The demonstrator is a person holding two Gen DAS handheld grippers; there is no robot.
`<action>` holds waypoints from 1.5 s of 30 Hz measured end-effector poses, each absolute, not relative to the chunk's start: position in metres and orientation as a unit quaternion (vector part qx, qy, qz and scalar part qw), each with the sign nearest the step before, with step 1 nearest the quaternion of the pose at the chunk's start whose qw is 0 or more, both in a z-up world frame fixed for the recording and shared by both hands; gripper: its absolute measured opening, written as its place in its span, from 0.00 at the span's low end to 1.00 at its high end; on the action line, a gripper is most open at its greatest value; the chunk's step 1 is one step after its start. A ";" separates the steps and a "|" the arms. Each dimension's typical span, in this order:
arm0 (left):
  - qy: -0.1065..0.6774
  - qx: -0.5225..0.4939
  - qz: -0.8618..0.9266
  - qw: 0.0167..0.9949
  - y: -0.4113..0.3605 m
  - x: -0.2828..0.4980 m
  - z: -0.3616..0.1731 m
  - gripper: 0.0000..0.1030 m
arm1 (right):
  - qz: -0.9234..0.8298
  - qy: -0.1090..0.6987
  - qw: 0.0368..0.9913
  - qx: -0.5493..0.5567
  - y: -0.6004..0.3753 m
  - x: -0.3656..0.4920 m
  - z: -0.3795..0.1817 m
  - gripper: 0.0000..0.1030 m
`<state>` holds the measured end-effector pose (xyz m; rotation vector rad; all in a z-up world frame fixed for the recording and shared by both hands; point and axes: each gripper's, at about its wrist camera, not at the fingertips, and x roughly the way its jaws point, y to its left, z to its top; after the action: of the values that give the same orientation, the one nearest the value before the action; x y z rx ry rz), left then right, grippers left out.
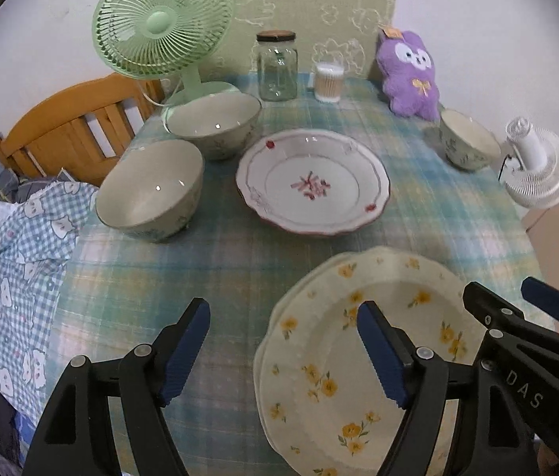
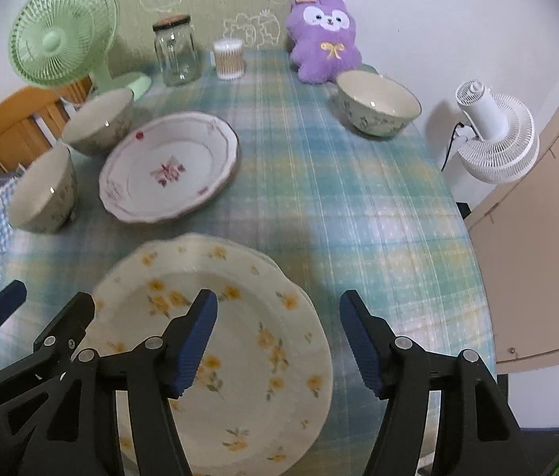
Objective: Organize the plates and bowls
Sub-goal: 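Open both grippers and move them toward the red-rimmed white plate, then grasp the rim of the red-rimmed white plate with both grippers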
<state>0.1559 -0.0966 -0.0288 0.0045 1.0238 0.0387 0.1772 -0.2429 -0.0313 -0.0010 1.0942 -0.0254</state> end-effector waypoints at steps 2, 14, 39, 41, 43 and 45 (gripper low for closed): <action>0.490 -0.006 0.018 0.871 -0.094 0.161 -0.024 0.76 | -0.011 0.515 0.857 -0.001 -0.242 0.182 -0.026 0.67; 0.471 -0.023 0.051 0.880 -0.083 0.196 -0.010 0.84 | 0.024 0.482 0.876 0.001 -0.239 0.226 -0.008 0.67; 0.481 -0.058 0.108 0.868 -0.092 0.282 -0.054 0.81 | 0.131 0.484 0.864 -0.030 -0.220 0.337 -0.054 0.67; 0.481 -0.059 0.112 0.867 -0.093 0.286 -0.061 0.80 | 0.135 0.483 0.865 -0.039 -0.216 0.342 -0.059 0.67; 0.480 -0.061 0.116 0.867 -0.093 0.290 -0.066 0.79 | 0.141 0.485 0.862 -0.046 -0.212 0.349 -0.066 0.67; 0.483 -0.065 0.128 0.864 -0.091 0.294 -0.073 0.79 | 0.145 0.487 0.860 -0.050 -0.208 0.356 -0.074 0.67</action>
<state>0.2936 -0.0908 -0.0725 -0.1366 1.0114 0.2676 0.3556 -0.2077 -0.0736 -0.1053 1.0231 0.3045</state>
